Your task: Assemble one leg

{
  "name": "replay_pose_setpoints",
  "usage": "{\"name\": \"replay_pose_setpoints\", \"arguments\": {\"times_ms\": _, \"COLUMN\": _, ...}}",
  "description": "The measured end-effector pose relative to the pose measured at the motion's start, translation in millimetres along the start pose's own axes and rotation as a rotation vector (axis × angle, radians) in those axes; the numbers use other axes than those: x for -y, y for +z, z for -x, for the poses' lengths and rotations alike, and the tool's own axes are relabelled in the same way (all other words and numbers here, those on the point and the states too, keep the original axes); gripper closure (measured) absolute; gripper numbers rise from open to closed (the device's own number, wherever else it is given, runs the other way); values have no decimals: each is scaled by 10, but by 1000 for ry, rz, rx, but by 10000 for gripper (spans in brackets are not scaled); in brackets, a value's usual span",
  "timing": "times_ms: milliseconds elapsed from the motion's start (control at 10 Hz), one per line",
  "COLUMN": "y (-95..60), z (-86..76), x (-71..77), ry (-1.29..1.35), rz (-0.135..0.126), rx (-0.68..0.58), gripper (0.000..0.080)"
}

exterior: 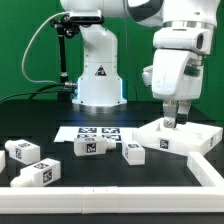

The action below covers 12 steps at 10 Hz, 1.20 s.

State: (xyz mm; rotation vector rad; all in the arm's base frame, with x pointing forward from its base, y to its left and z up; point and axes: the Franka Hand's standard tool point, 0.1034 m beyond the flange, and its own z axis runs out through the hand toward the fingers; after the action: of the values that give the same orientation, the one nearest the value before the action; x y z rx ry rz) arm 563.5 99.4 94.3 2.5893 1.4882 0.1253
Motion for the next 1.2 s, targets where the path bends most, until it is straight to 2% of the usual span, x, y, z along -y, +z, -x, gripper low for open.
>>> {"name": "replay_pose_setpoints", "arguments": {"times_ms": 500, "y": 6, "z": 7, "x": 1, "ry": 2, "rz": -1, "rx": 1, "gripper": 150}}
{"name": "replay_pose_setpoints", "arguments": {"times_ms": 600, "y": 29, "z": 104, "x": 6, "ry": 71, "rz": 0, "rx": -22, "gripper": 150}}
{"name": "replay_pose_setpoints", "arguments": {"times_ms": 700, "y": 66, "z": 320, "x": 18, "ry": 152, "rz": -21, "rx": -26, "gripper": 150}}
{"name": "replay_pose_setpoints", "arguments": {"times_ms": 800, "y": 75, "z": 463, "x": -36, "ry": 191, "rz": -44, "rx": -29, "gripper": 150}}
{"name": "replay_pose_setpoints", "arguments": {"times_ms": 900, "y": 79, "z": 556, "x": -97, "ry": 163, "rz": -44, "rx": -30, "gripper": 150}}
{"name": "replay_pose_setpoints", "arguments": {"times_ms": 1200, "y": 95, "z": 540, "x": -75, "ry": 170, "rz": -47, "rx": -29, "gripper": 150}}
